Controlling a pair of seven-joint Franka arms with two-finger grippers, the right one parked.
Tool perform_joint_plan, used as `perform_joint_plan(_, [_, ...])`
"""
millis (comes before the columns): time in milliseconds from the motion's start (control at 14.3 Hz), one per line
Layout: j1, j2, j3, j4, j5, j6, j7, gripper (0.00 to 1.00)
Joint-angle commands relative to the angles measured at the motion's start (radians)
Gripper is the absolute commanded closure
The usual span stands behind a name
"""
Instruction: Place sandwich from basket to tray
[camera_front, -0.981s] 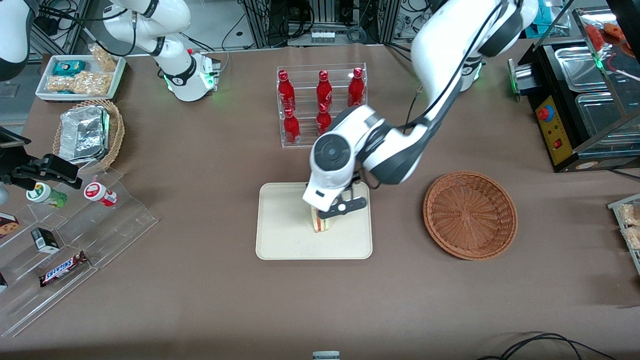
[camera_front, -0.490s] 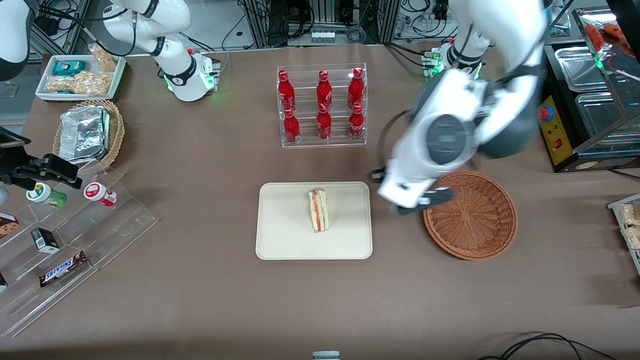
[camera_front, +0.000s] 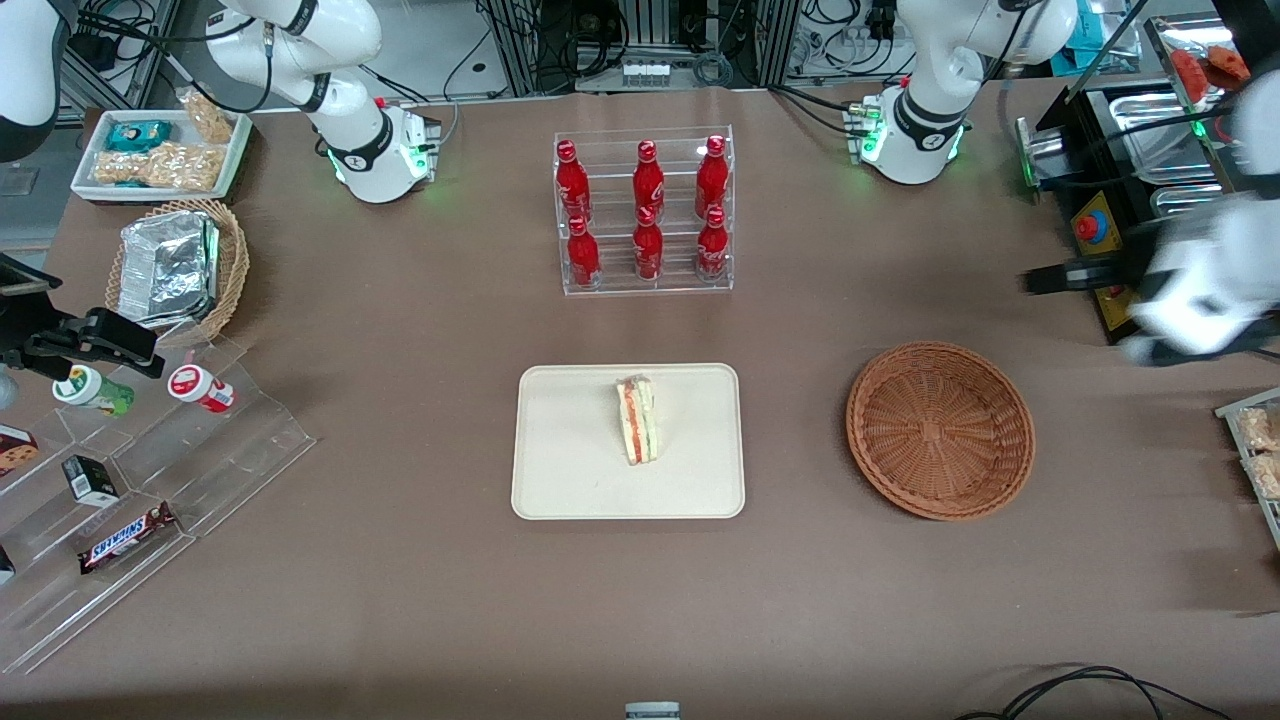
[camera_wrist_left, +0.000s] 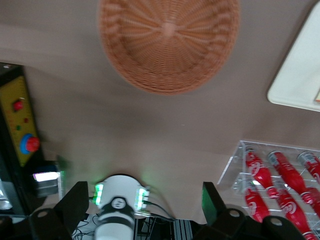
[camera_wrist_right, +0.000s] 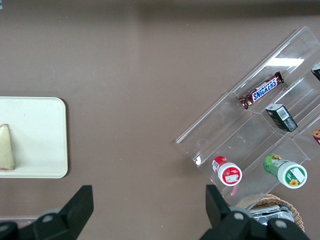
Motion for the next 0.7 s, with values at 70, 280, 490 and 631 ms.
perform_joint_plan(70, [-0.025,0.002,0.07,-0.009,-0.004,-0.014,0.037,0.0])
perform_joint_plan(280, [-0.025,-0.003,0.071,-0.003,0.045,-0.023,0.026,0.0])
perform_joint_plan(490, [0.051,-0.013,0.017,0.007,0.044,-0.025,0.023,0.0])
perform_joint_plan(631, [0.288,-0.042,-0.27,0.032,0.085,-0.026,0.004,0.0])
